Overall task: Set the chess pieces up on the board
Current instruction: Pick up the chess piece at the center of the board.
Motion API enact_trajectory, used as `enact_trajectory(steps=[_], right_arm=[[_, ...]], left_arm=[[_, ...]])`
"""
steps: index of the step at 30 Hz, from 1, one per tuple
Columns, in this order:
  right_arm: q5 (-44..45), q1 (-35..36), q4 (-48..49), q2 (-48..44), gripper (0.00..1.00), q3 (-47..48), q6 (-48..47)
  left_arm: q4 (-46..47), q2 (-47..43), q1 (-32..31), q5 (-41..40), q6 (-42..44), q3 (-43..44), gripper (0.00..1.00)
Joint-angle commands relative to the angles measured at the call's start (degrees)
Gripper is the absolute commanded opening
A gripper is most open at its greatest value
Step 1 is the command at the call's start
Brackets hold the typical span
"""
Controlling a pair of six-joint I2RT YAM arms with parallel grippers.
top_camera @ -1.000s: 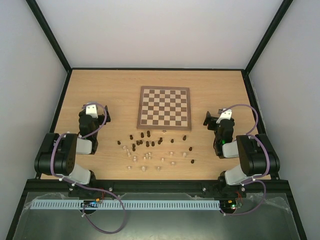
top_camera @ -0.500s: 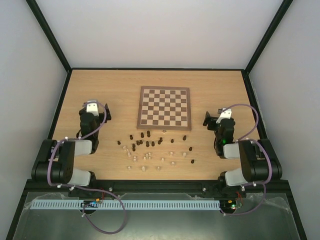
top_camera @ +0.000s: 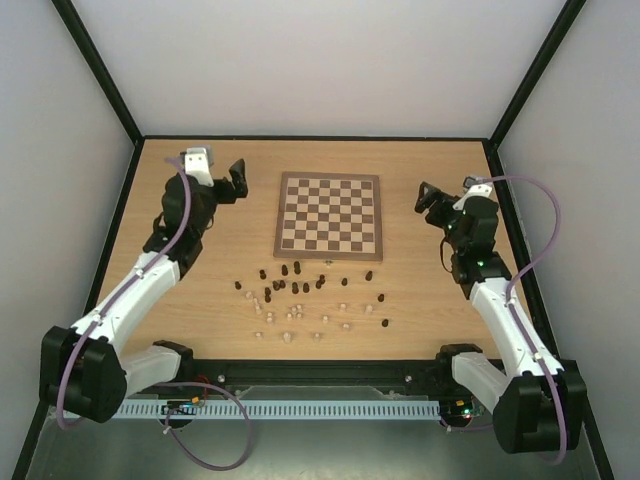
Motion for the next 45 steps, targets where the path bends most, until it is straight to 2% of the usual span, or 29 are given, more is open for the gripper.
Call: enact_trajectory(steps=[1,4,6,11,19,23,25,28,30,32,35,41,45], right_arm=[[-11.1,0.3,-18.3,1.2,0.99,1.0,7.7],[-22.1,0.4,-16.9,3.1,0.99,-0.1,8.2],[-23.8,1.9,-19.4,5.5,0.99,1.4,7.6],[-14.7,10.4,-27.2,8.3,1.0,5.2,4.6],[-3.3,19.4,-35.4,8.3,0.94,10.1,3.5],[0.1,20.5,-39.4,10.5,0.9,11.6,2.4],[0.7,21.0,-39.8,11.7,0.86,11.6,2.6],[4.5,24.1,-40.9,13.6,0.78,10.8,4.5],[5.5,26.0,-40.5,14.5,0.74,8.7,5.9],[6.3,28.0,-39.4,16.2,0.66,6.7,7.3],[6.6,31.1,-38.1,19.1,0.48,5.2,9.1],[8.3,34.3,-37.8,23.2,0.45,6.1,12.2],[8.9,34.4,-37.3,25.0,0.4,6.6,12.4]], left_arm=[[-19.7,-0.1,0.0,4.1,-8.1,9.5,1.0],[-26.7,0.1,0.0,7.4,-12.3,12.4,1.0],[-29.6,0.2,0.0,11.6,-11.6,12.8,1.0],[-30.2,-2.0,0.1,19.7,-12.6,7.0,0.99],[-25.1,-9.0,0.6,31.6,-13.8,-1.6,1.0],[-31.2,-11.6,-0.1,23.7,-18.1,-0.2,1.0],[-29.8,-11.8,-0.8,24.3,-19.0,-0.4,0.99],[-33.4,-11.3,-2.7,20.9,-18.9,0.1,0.99],[-34.9,-11.6,-2.8,21.3,-18.2,-0.9,1.0],[-35.4,-13.3,-2.9,22.1,-17.4,-2.1,1.0],[-36.1,-17.3,-3.0,20.1,-16.4,-3.5,0.99],[-35.6,-16.9,-3.0,20.8,-16.4,-4.5,1.0],[-32.6,-16.3,-3.0,22.2,-17.5,-7.8,0.99]])
